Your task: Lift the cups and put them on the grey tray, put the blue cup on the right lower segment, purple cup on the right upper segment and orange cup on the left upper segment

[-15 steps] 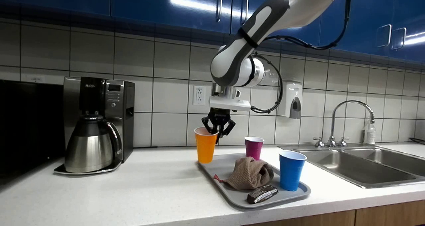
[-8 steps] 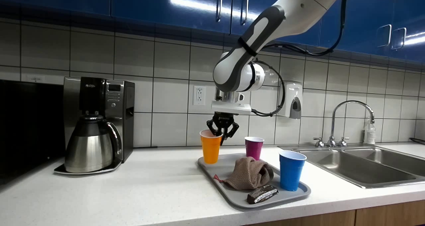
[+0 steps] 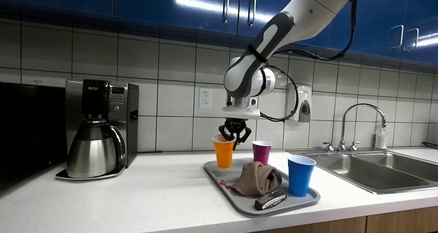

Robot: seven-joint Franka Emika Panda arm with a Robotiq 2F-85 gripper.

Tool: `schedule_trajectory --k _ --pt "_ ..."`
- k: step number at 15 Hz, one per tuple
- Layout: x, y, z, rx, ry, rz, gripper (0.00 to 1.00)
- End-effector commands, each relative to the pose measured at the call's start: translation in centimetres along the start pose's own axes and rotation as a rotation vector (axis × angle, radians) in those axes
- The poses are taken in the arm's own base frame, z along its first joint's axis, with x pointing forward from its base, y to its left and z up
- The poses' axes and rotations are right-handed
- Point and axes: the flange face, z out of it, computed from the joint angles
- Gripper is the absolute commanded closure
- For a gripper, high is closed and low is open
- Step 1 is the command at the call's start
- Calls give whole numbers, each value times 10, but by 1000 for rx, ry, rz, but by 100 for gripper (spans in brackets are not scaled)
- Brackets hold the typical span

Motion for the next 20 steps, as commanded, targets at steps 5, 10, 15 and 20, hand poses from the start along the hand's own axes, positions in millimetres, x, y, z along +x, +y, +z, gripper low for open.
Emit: schedule_trajectory --k 5,10,15,20 --pt "11 -7 9 -30 -27 180 99" --pt "12 -10 22 -31 -52 243 99" --pt "13 -9 29 -38 -63 268 68" --pt "12 -8 30 -56 -74 283 32"
